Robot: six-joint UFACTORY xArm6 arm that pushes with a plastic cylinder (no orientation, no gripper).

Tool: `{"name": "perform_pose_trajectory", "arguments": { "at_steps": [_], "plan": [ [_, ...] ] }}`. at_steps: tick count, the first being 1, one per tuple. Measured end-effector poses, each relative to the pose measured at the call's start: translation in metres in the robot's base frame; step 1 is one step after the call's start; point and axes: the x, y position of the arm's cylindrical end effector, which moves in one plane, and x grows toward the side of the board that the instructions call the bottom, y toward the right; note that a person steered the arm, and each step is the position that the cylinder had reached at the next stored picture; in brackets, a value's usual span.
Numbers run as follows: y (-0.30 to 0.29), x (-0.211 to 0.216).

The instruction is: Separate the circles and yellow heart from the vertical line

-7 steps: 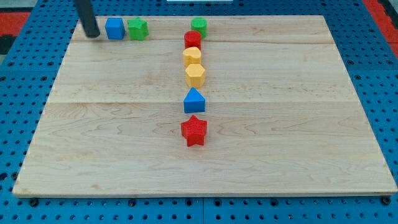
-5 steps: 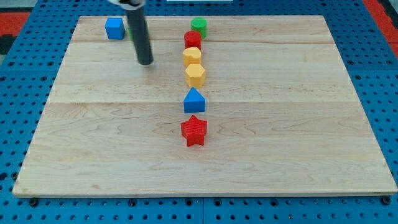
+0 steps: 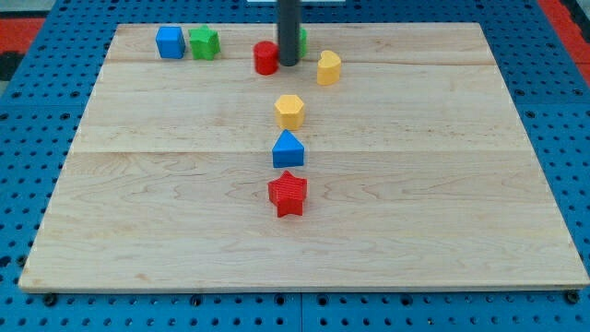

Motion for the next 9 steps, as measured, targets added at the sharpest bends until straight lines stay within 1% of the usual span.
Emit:
{"name": "perform_pose_trajectory", "arguments": {
  "at_steps": [1, 2, 3, 4, 5, 6, 7, 8, 9],
  "plan": [
    [-0.022, 0.0],
    [0.086, -0.004],
    [0.112, -0.023],
    [0.079, -0.037],
    [0.023, -0.043],
    [0.03, -0.044],
    [0.009, -0.051],
    [-0.045, -0.05],
    [-0.05, -0.049]
  ]
}}
